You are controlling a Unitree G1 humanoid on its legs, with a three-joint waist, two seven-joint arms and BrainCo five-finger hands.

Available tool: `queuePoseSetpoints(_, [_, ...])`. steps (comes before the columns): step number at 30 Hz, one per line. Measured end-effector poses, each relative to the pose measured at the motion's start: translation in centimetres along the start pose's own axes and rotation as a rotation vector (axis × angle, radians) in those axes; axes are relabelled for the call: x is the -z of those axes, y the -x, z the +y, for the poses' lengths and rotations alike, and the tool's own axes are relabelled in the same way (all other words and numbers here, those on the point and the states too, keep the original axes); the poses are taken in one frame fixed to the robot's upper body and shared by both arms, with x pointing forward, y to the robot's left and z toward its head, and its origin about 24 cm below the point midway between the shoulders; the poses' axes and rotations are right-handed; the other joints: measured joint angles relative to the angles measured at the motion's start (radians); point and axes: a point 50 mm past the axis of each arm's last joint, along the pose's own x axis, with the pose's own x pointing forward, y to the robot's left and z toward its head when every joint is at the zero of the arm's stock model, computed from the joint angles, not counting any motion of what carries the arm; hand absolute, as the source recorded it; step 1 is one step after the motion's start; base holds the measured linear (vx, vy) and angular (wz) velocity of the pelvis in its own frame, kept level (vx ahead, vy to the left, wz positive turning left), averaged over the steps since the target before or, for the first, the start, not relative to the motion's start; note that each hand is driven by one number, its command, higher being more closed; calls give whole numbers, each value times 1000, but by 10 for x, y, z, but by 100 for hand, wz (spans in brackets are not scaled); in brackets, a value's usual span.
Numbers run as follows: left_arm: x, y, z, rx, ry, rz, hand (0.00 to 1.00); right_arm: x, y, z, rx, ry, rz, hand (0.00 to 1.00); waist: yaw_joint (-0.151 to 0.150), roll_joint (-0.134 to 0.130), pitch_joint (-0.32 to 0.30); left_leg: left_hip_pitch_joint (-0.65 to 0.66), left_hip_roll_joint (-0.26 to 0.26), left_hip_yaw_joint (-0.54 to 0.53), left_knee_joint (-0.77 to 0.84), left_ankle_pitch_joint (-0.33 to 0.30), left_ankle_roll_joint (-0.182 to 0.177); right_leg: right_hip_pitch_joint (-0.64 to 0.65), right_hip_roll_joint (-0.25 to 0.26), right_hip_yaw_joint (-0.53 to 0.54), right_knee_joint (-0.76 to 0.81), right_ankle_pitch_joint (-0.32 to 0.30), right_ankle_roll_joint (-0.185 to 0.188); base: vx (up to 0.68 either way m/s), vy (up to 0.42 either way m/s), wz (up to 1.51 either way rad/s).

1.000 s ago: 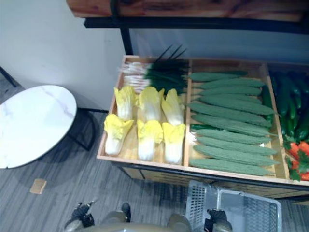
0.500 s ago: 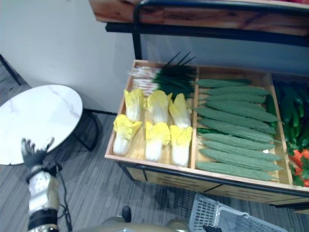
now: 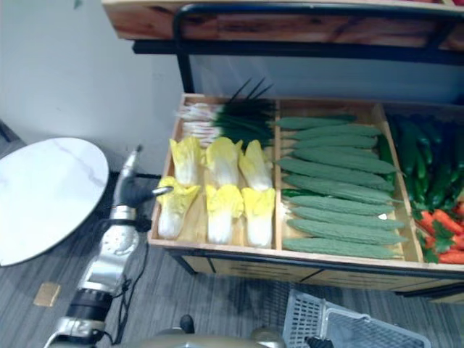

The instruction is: Pick vegetable in the basket

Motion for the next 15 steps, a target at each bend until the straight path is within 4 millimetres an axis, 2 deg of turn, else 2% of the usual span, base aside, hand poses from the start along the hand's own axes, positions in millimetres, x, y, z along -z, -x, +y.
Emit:
queuePoseSetpoints(5, [-4, -13, -30, 171, -112, -15, 0, -6, -1, 2, -4, -3, -13, 100, -28, 5, 5, 1, 12, 16, 0, -4, -5, -7, 12, 15, -4, 6, -3, 0, -20, -11])
queuePoseSetpoints(7, [-7, -18, -37, 204, -151, -32, 0, -10, -2, 2, -4, -4, -22, 100, -29, 11, 13, 0, 17, 31, 0, -4, -6, -18, 16, 29, -3, 9, -5, -14, -15, -20])
queuePoseSetpoints(11, [-9, -33, -43, 236, -223, -28, 0, -27, -5, 3, 1, -7, -64, 100, -45, 34, 48, -19, 19, 54, 0, -3, -7, -53, 18, 51, 0, 18, -1, -26, -5, -18])
queuePoseSetpoints(15, [-5, -42, -45, 248, -280, 8, 0, -38, -7, 1, 24, -36, -83, 100, -58, 39, 66, -37, 18, 64, 5, 0, -9, -74, 18, 64, 6, 20, 0, 43, 2, -10])
